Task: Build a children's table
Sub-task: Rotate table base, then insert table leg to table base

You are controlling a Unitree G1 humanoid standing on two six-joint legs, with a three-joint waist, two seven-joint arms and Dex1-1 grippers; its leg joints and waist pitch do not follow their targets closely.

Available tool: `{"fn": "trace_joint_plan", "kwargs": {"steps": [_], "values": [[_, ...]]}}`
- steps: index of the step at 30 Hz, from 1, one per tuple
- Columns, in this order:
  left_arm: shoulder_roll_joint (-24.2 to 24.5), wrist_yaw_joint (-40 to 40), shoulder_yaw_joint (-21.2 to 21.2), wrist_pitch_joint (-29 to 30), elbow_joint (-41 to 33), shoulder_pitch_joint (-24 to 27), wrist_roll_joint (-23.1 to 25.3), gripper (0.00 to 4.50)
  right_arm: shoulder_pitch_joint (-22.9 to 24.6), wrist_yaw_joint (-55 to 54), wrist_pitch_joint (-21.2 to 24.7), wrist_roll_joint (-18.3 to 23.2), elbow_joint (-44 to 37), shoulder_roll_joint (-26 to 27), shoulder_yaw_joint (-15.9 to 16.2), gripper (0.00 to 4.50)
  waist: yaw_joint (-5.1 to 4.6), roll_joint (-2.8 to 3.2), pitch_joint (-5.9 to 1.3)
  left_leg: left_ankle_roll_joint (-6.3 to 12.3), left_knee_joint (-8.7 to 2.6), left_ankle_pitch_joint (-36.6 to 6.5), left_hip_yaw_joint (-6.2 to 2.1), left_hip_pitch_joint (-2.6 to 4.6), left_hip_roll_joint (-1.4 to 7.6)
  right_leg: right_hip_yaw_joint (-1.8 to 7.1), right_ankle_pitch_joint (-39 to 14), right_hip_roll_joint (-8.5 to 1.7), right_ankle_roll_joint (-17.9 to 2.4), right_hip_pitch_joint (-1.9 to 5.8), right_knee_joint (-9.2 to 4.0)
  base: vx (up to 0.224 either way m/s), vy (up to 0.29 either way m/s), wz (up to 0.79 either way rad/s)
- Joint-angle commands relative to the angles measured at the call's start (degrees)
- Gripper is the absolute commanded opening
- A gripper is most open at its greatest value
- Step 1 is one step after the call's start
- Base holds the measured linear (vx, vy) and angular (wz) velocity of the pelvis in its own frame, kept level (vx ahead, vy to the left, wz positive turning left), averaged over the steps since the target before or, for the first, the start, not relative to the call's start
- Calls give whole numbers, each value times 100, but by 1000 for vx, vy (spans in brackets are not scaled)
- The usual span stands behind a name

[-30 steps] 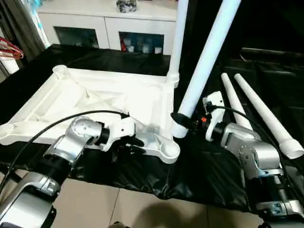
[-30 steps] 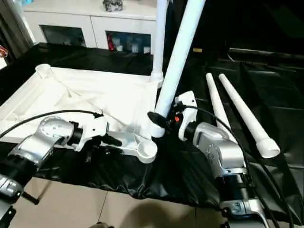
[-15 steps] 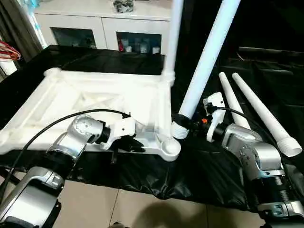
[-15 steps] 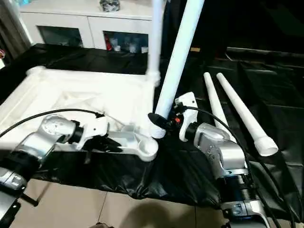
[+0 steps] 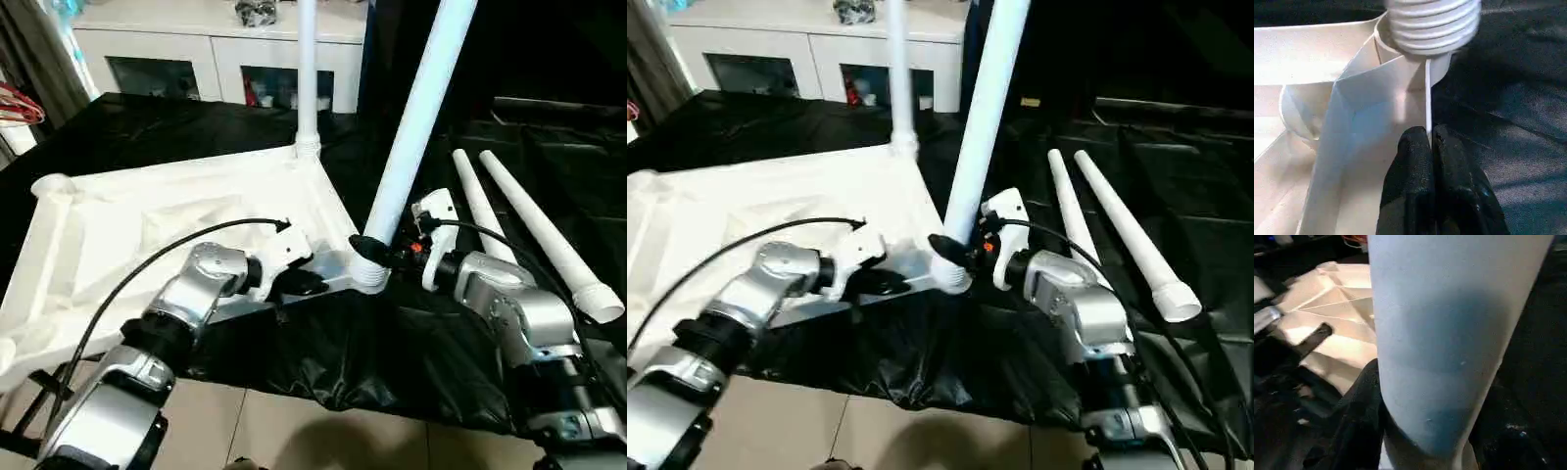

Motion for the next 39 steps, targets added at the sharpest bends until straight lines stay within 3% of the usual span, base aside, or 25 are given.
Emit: {"fn": "trace_joint_plan", "kwargs": {"steps": [1, 9, 13, 18, 32, 39], "values": [[-44, 32, -21, -52, -126, 95, 139, 0, -159, -37, -170, -110, 88, 30, 114, 189, -1, -6, -486, 47, -355, -1085, -59, 104, 179, 266, -853, -444, -1245, 330, -419, 0, 0, 0], [39, -23, -100, -52, -300, 166, 190, 0, -357, -77, -348, -313, 570, 91, 180, 189, -4, -23, -484, 61, -361, -1082, -52, 106, 177, 268, -838, -443, -1238, 326, -414, 0, 0, 0], [71, -54, -44, -16, -302, 136, 173, 0, -294, 46, -228, -461, 587, 0, 381, 189, -4, -20, -474, 71, -362, -1113, -50, 109, 174, 268, -942, -445, -1217, 322, -421, 0, 0, 0], [103, -58, 21, -6, -261, 138, 203, 0, -245, 74, -202, -434, 561, -80, 330, 189, -11, 3, -471, 44, -367, -1166, -57, 114, 175, 269, -1002, -436, -1188, 316, -429, 0, 0, 0], [194, -212, 31, 73, -525, 322, 121, 0, -87, 111, -219, -456, 529, -178, 288, 189, -35, -4, -473, 78, -366, -1164, -53, 108, 176, 264, -950, -431, -1224, 319, -432, 0, 0, 0], [191, -170, 75, 128, -634, 378, 118, 0, -14, -14, -274, 44, 692, 157, -253, 189, -62, 25, -472, 59, -372, -1265, -60, 116, 182, 266, -1023, -445, -1242, 312, -452, 0, 0, 0]]}}
